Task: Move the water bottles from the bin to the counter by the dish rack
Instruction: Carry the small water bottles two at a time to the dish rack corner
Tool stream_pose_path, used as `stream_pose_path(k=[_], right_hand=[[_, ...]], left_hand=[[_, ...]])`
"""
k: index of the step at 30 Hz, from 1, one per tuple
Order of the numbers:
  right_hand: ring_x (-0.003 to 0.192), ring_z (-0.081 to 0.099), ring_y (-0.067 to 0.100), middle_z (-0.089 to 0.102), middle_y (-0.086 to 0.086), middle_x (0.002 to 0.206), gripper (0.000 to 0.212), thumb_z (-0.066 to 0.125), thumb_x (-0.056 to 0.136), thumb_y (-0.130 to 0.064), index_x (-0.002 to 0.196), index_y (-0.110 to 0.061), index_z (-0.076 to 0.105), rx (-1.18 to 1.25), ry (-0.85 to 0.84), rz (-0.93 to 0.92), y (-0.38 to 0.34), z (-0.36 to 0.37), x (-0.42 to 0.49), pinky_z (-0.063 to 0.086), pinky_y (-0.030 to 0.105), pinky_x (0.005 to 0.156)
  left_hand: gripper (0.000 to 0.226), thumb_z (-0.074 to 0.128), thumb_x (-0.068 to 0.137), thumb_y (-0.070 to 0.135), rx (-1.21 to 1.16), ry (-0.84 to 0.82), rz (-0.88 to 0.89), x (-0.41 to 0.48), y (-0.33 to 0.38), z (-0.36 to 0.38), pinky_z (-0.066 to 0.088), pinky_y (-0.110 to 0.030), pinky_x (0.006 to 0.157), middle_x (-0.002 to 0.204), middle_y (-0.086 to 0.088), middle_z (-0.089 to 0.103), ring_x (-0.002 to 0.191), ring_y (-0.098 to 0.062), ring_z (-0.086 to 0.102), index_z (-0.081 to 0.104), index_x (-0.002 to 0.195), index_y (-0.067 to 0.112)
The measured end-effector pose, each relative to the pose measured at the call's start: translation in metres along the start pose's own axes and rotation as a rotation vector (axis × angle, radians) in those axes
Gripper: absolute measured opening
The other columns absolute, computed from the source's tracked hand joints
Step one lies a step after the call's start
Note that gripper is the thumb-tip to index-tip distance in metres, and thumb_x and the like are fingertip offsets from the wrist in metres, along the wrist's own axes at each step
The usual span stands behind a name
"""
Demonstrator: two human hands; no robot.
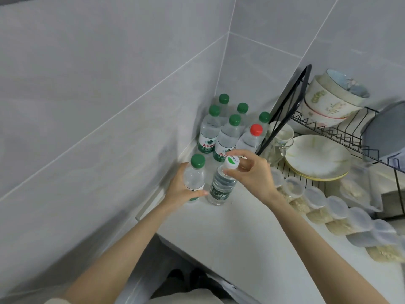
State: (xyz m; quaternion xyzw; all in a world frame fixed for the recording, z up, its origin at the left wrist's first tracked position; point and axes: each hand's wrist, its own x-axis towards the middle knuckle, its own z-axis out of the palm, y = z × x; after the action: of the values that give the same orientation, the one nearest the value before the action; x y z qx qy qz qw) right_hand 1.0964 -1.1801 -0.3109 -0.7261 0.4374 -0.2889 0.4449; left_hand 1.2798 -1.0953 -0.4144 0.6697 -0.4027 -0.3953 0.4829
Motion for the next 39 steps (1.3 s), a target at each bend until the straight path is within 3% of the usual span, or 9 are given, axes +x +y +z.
stream_pose_path(k=[5,10,13,17,21,25,30,35,39], right_hand=[[0.084,0.065,-0.009,0.071,-0.011,0.098,0.034,0.081,0.072,-0.006,0.099,-0.021,0.068,-0.144,-0.101,-0.059,-0.001,-0.009,0.002,0.047,0.006,0.075],[0.088,0.063,-0.014,0.069,-0.016,0.094,0.037,0.085,0.068,-0.012,0.097,-0.027,0.067,-0.213,-0.126,-0.067,0.002,-0.018,0.003,0.042,0.0,0.075],[0.077,0.058,-0.023,0.069,-0.014,0.09,0.038,0.085,0.068,-0.009,0.1,-0.019,0.069,-0.204,-0.138,-0.066,0.0,-0.017,0.004,0.039,-0.003,0.073],[0.072,0.056,-0.026,0.068,-0.015,0.085,0.037,0.085,0.067,-0.008,0.099,-0.018,0.07,-0.185,-0.143,-0.044,-0.002,-0.017,0.007,0.036,-0.006,0.069],[0.076,0.058,-0.024,0.07,-0.013,0.091,0.038,0.086,0.066,-0.008,0.098,-0.021,0.07,-0.158,-0.14,-0.024,0.003,-0.018,0.005,0.04,-0.004,0.072],[0.077,0.059,-0.022,0.071,-0.015,0.09,0.038,0.087,0.065,-0.01,0.098,-0.023,0.071,-0.143,-0.135,-0.013,0.004,-0.018,0.006,0.042,-0.001,0.073],[0.081,0.062,-0.018,0.072,-0.014,0.091,0.039,0.087,0.065,-0.01,0.095,-0.028,0.069,-0.12,-0.137,-0.005,0.007,-0.02,0.005,0.045,0.001,0.076],[0.079,0.06,-0.02,0.07,-0.017,0.087,0.038,0.086,0.066,-0.008,0.093,-0.028,0.068,-0.111,-0.139,-0.003,0.005,-0.019,0.006,0.043,-0.001,0.072],[0.08,0.06,-0.022,0.069,-0.019,0.087,0.037,0.086,0.066,-0.009,0.095,-0.025,0.07,-0.115,-0.144,0.002,0.006,-0.018,0.008,0.042,-0.002,0.074]], left_hand=[[0.076,0.091,0.058,0.017,0.012,-0.014,-0.021,-0.006,0.006,-0.001,0.042,-0.014,0.085,0.113,0.022,0.058,0.106,0.007,0.055,0.045,0.113,0.045],[0.066,0.082,0.059,0.033,0.063,0.0,0.054,-0.017,0.022,-0.015,0.045,-0.029,0.096,0.118,0.016,0.059,0.113,-0.003,0.056,0.05,0.117,0.038],[0.058,0.082,0.072,0.021,0.127,0.044,0.154,-0.026,0.044,-0.025,0.05,-0.033,0.097,0.12,0.026,0.059,0.116,0.0,0.055,0.053,0.12,0.038],[0.051,0.076,0.08,0.019,0.31,0.118,0.271,-0.028,0.074,-0.034,0.055,-0.028,0.084,0.115,0.02,0.064,0.104,0.0,0.061,0.057,0.125,0.033],[0.05,0.073,0.081,0.036,0.612,0.097,0.282,-0.023,0.089,-0.028,0.043,-0.023,0.072,0.094,0.015,0.061,0.071,-0.005,0.051,0.056,0.128,0.031],[0.038,0.072,0.082,0.037,0.637,0.09,0.276,-0.007,0.093,-0.021,0.037,-0.027,0.066,0.087,0.008,0.061,0.066,-0.012,0.047,0.058,0.114,0.021],[0.034,0.07,0.084,0.03,0.641,0.06,0.32,0.014,0.099,-0.018,0.027,-0.021,0.061,0.085,0.006,0.056,0.07,-0.015,0.046,0.057,0.112,0.014],[0.034,0.072,0.083,0.028,0.625,0.022,0.29,0.053,0.109,-0.019,0.047,-0.034,0.074,0.093,-0.003,0.066,0.08,-0.022,0.059,0.059,0.11,0.012],[0.035,0.075,0.08,0.027,0.628,0.017,0.277,0.08,0.112,-0.019,0.049,-0.042,0.082,0.094,-0.006,0.068,0.087,-0.026,0.062,0.06,0.108,0.012]])
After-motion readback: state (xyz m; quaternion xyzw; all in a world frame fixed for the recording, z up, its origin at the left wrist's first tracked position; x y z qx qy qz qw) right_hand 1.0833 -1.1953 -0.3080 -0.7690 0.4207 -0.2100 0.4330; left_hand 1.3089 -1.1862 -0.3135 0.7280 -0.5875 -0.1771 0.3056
